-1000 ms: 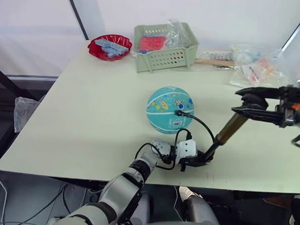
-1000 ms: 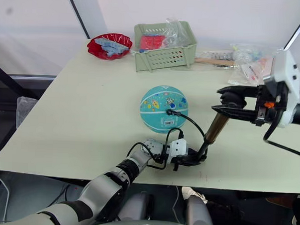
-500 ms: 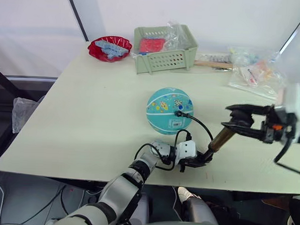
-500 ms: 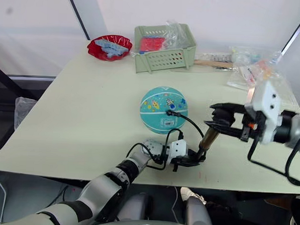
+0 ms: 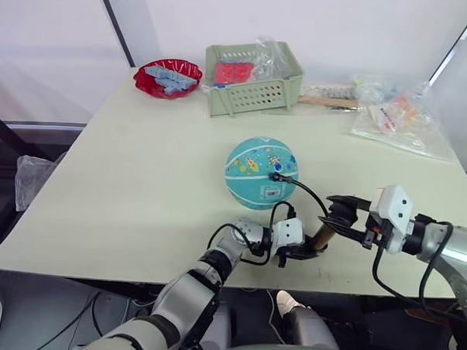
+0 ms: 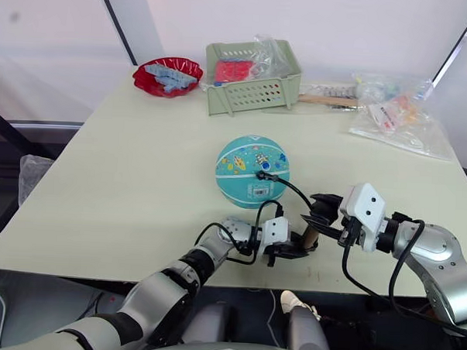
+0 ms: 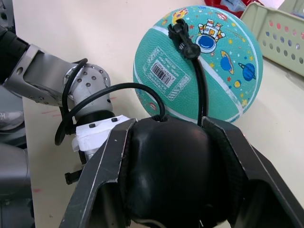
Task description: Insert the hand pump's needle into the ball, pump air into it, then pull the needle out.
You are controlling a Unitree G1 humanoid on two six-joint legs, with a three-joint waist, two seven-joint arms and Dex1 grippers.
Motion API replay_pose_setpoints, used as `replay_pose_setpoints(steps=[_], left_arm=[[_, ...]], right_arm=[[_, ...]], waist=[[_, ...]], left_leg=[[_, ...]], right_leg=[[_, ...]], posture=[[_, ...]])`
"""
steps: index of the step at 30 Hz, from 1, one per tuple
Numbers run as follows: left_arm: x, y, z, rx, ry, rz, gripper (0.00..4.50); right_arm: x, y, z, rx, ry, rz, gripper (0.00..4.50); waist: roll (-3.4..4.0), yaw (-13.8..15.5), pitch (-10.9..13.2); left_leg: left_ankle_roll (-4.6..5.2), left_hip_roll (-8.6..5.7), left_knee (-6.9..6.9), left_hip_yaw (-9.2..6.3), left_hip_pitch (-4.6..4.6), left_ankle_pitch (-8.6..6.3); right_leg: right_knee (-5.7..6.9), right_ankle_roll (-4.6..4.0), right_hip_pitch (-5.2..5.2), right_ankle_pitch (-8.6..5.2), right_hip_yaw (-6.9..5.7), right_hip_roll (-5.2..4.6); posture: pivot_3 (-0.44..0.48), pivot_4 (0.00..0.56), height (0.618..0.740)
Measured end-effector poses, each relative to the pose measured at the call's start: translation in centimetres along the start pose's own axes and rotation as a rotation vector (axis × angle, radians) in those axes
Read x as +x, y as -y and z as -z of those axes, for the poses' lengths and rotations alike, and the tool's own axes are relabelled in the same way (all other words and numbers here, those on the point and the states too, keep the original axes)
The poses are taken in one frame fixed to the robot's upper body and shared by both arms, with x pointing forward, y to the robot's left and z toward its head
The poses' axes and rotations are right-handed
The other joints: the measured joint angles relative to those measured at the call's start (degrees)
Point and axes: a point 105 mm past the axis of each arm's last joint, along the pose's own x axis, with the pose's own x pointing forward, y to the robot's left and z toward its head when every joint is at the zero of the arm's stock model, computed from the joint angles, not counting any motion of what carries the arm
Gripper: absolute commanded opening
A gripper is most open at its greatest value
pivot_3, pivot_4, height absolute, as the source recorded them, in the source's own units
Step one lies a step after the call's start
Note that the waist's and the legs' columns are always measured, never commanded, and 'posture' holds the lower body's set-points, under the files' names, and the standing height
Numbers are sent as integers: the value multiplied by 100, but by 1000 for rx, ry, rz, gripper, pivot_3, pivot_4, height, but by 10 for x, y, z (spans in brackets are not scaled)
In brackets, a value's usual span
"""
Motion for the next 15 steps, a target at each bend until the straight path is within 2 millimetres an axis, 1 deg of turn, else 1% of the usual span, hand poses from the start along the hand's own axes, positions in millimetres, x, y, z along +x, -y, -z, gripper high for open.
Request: replay_pose_setpoints(steps=[3,6,7,8,9,15], left_arm=[[1,0,-1,1,3,-1,1081],[3,-1,-4,4,14,-2,1081],[3,-1,-5,3,19,2,1081],[4,-1,-6,3,21,3,1081],[4,0,-7,5,24,7,1081],[5,-1,-7,7,25,8,1081]], right_arm=[[-2,4,-3,23,3,-2,1656],[-7,12,-12,39,-6,-18,1656],[-14,19,-24,43,-6,-34,1656],[-16,21,-28,41,-3,-36,1656],[-23,26,-43,34,-5,-49,1656],[-41,35,-85,13,24,-63,1656]], waist=[[8,3,10],[38,14,38],[44,33,43],[44,36,43],[52,48,49],[65,73,62]], left_leg=[[0,-1,0,1,0,0],[0,-10,3,6,-15,0],[0,-10,8,4,-30,1],[0,-11,8,4,-33,1],[0,-11,11,2,-41,1],[0,-8,11,-6,-44,1]], right_leg=[[0,0,0,0,1,1],[0,3,-4,1,1,8],[0,4,-13,1,-2,12],[0,4,-14,1,-3,11],[-1,4,-20,1,-5,11],[-1,2,-22,0,-11,0]], posture=[[0,150,736],[0,150,736],[0,150,736],[0,150,736],[0,150,736],[0,150,736]])
